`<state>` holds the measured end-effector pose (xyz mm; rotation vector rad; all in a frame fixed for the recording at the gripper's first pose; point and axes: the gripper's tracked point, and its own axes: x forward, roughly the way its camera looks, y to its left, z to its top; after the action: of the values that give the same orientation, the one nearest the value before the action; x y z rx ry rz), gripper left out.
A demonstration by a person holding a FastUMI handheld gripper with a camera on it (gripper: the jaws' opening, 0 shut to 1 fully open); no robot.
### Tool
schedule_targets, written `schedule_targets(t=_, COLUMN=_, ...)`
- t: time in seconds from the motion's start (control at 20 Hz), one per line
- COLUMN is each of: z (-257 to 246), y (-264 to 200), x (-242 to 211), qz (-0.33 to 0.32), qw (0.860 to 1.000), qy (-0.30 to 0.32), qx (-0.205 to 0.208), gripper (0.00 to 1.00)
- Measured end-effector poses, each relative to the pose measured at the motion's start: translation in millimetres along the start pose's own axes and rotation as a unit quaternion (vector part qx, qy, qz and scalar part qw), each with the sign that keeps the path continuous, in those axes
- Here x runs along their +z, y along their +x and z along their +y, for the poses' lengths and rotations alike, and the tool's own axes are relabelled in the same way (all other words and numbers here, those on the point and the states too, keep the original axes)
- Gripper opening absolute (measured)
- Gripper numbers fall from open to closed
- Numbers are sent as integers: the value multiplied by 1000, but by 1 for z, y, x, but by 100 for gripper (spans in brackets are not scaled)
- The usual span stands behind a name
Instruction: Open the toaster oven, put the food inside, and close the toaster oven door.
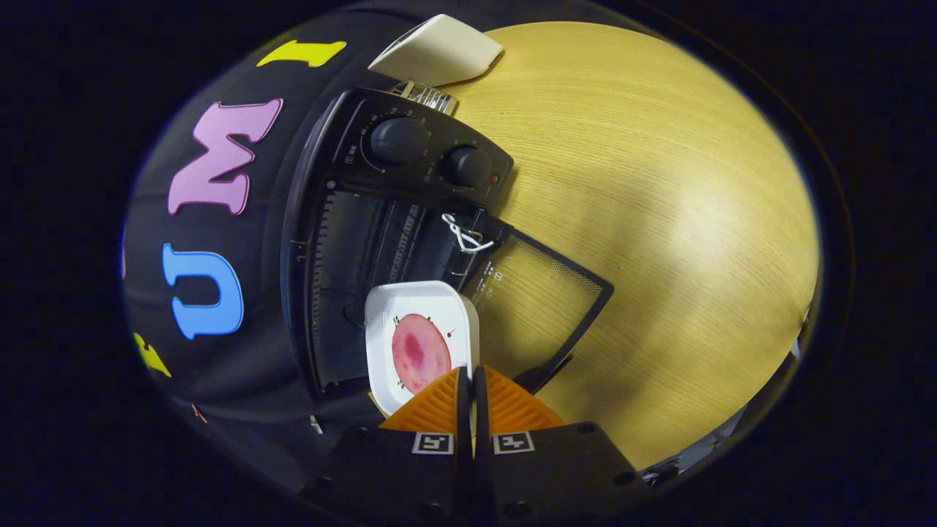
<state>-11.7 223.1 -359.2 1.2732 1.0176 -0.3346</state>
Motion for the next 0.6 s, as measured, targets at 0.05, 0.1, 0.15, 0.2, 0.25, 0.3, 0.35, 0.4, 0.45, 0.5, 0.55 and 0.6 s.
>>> schedule_targets(t=0.05, z=4, y=7, x=1, qz=-9, qw=1000, qy=20, qx=-1, gripper=5)
schedule_targets(t=0.1, z=8, y=13, x=2, qz=-19, qw=999, qy=37, qx=-3, gripper=5)
schedule_targets(t=0.15, z=10, y=19, x=3, qz=-28, qw=998, qy=52, qx=-6, gripper=5)
schedule_targets(t=0.2, z=14, y=24, x=2, qz=-35, qw=997, qy=67, qx=-7, gripper=5)
schedule_targets(t=0.25, z=18, y=28, x=4, qz=-43, qw=996, qy=83, qx=-6, gripper=5)
schedule_targets(t=0.3, z=24, y=32, x=5, qz=-51, qw=994, qy=99, qx=-3, gripper=5)
schedule_targets(t=0.35, z=29, y=38, x=8, qz=-60, qw=992, qy=114, qx=0, gripper=5)
schedule_targets(t=0.4, z=33, y=42, x=9, qz=-64, qw=990, qy=129, qx=1, gripper=5)
schedule_targets(t=0.45, z=37, y=48, x=11, qz=-70, qw=988, qy=141, qx=5, gripper=5)
schedule_targets(t=0.5, z=41, y=51, x=12, qz=-75, qw=986, qy=152, qx=8, gripper=6)
schedule_targets(t=0.55, z=45, y=53, x=13, qz=-80, qw=984, qy=160, qx=10, gripper=5)
schedule_targets(t=0.6, z=47, y=56, x=14, qz=-87, qw=982, qy=168, qx=11, gripper=5)
